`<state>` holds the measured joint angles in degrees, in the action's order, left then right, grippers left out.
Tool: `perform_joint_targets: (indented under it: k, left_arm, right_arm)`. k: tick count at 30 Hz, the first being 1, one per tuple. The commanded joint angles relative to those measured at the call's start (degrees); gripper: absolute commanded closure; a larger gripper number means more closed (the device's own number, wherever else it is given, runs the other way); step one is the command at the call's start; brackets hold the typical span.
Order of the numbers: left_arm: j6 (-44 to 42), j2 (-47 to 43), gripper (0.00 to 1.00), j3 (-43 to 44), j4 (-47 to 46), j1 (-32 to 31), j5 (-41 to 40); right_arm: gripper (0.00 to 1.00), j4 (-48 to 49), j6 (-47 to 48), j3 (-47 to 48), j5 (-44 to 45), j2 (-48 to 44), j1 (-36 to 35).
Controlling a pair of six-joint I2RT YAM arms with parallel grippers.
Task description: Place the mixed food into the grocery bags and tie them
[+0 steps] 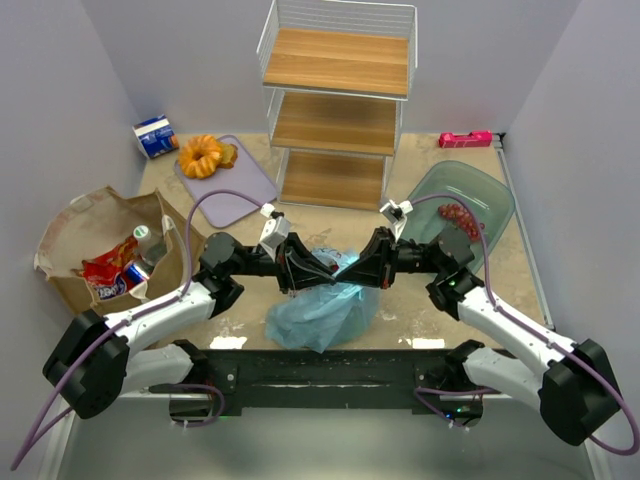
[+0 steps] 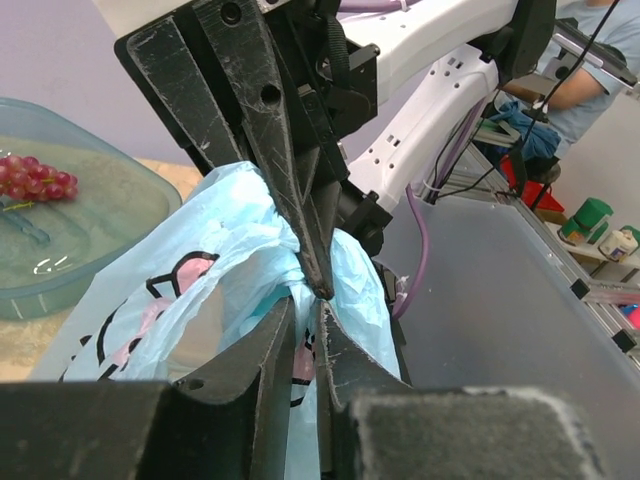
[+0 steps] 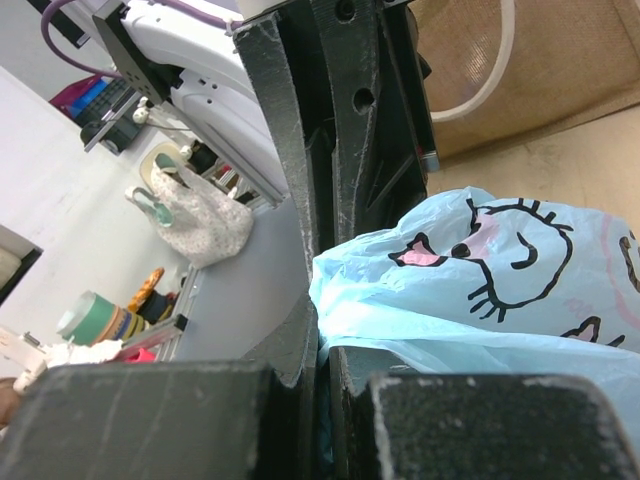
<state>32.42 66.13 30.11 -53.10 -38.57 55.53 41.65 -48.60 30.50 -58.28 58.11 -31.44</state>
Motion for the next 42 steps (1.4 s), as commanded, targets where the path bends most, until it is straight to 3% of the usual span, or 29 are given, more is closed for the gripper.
perform_joint_targets:
  k: [1,7,17,19,23,29,37,42]
  left_arm:
    - [0.19,-1.08,1.0,1.8,-3.07,0.07,0.46]
    - [-2.89,-1.35,1.0,2.59,1.51,0.07,-1.39]
    - [-3.25,-2.41,1.0,2.06,-0.16,0.07,-1.48]
    - [-2.98,-2.41,1.0,1.97,-0.16,0.07,-1.65]
    - [-2.54,-1.53,1.0,1.97,-0.07,0.07,-1.83]
    - [-2.19,-0.83,1.0,2.24,-0.16,0.07,-1.3]
    - [-2.28,-0.65,1.0,2.06,0.45,0.07,-1.3]
    - [-2.63,-0.82,1.0,2.06,0.89,0.07,-1.21]
  right_arm:
    - [1.0,2.12,0.61,0.7,0.1,-1.68,-0.2]
    - [1.0,1.07,1.31,0.61,0.27,-2.12,-0.11]
    - [1.0,-4.37,4.47,1.31,1.06,-2.65,-0.2]
    - [0.94,-9.27,7.19,2.1,2.03,-3.61,-0.11]
    - [0.7,-18.86,12.2,4.21,4.22,-6.16,-0.2]
    - [0.57,-29.59,16.95,5.36,7.91,-10.11,-0.11]
    - [0.33,-40.91,20.99,8.08,11.87,-15.03,-0.11]
    - [0.29,-49.55,24.77,11.76,14.86,-17.32,-0.11]
